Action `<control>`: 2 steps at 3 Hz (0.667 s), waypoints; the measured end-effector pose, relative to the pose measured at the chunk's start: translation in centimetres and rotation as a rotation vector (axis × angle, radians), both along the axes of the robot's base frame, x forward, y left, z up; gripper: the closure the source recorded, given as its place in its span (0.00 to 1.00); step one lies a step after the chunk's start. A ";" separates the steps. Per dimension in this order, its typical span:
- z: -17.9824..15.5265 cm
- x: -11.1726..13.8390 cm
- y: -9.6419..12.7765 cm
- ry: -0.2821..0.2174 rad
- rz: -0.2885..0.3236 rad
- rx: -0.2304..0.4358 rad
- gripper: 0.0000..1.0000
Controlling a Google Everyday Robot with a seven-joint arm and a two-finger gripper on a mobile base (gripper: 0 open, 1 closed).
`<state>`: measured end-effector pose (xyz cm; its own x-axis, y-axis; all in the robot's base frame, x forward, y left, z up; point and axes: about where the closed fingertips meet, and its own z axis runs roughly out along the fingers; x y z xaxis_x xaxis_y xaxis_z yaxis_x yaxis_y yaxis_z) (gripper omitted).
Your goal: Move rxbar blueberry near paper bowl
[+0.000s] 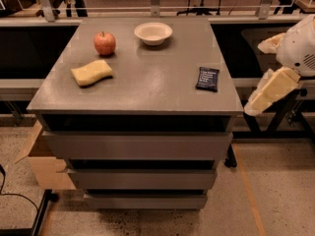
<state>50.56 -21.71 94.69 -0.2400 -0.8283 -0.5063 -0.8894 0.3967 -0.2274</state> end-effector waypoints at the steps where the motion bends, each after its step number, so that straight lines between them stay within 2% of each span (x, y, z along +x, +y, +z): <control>1: -1.7 4.2 1.1 -0.003 0.030 0.149 0.00; 2: -3.6 7.8 2.1 0.029 0.067 0.245 0.00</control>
Offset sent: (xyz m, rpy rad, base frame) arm 0.1244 0.0307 -0.0555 0.3645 0.0732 0.1158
